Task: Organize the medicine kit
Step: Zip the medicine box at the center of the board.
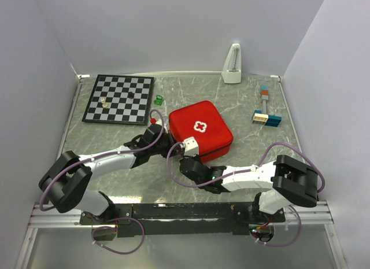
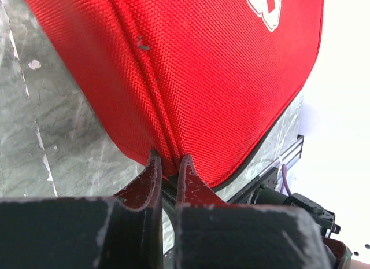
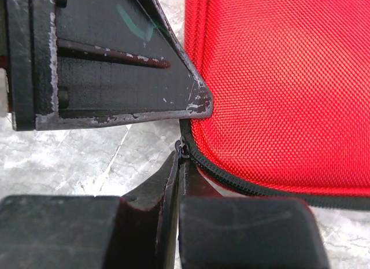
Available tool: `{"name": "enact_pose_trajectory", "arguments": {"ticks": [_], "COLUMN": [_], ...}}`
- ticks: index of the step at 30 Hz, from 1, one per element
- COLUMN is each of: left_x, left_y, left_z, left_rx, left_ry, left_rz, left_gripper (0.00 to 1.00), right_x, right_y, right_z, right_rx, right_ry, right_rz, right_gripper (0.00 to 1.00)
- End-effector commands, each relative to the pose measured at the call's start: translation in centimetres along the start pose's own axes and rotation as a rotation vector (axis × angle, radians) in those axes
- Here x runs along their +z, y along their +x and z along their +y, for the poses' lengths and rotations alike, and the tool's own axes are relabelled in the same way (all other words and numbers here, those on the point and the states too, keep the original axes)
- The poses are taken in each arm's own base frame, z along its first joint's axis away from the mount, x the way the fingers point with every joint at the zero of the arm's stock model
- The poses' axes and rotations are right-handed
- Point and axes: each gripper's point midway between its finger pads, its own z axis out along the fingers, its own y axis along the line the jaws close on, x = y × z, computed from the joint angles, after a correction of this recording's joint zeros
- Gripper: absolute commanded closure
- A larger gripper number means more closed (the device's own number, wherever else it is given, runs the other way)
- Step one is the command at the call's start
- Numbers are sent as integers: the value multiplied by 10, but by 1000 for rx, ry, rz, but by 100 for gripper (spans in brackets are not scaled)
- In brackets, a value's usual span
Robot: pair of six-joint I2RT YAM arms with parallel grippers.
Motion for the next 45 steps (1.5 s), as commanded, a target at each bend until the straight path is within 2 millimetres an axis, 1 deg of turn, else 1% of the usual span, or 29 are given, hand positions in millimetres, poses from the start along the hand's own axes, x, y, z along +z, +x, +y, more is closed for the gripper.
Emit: {"name": "enact_pose_trajectory", "arguments": {"ticks": [1,5,9,10,16,17,18,20,26,29,33,34,40,42,45], "left_x": [3,1,-2,-3,-8,-9,-11,-14,-15,-18,-26,-29,-44,-48,-51], "left_y": [4,-4,-11,-14,-20,-22,-28,-31,-34,-38,-43,-41,-51,-55,-64], "left_z": [33,45,60,62,71,70,74,78,85,89,94,100,112,113,114], "left_rx": [77,95,69,64,59,61,62,60,58,61,71,68,52,47,34], "left_ry": [-99,-148,-177,-177,-209,-206,-230,-243,-265,-283,-298,-317,-348,-347,-355], "left_rz": [-19,-47,-70,-81,-99,-103,-132,-145,-153,-170,-196,-185,-216,-226,-246], "left_gripper": [99,99,99,99,99,99,99,99,99,99,99,99,99,99,99], "right_x": [-7,-13,-21,-24,-31,-32,-33,-37,-45,-48,-54,-56,-72,-75,-76], "right_y": [-18,-11,-8,-8,11,12,13,17,18,27,34,36,38,41,45], "right_z": [24,7,-1,-2,-17,-19,-22,-27,-39,-52,-75,-82,-116,-122,-124], "right_rx": [62,74,93,101,110,114,121,127,150,151,244,269,401,434,450], "right_ry": [-55,2,-6,-11,12,15,19,24,38,104,216,242,378,399,396], "right_rz": [-24,-6,-10,-14,17,17,16,16,5,41,54,56,35,47,57], "right_gripper": [100,100,100,100,100,100,100,100,100,100,100,100,100,100,100]}}
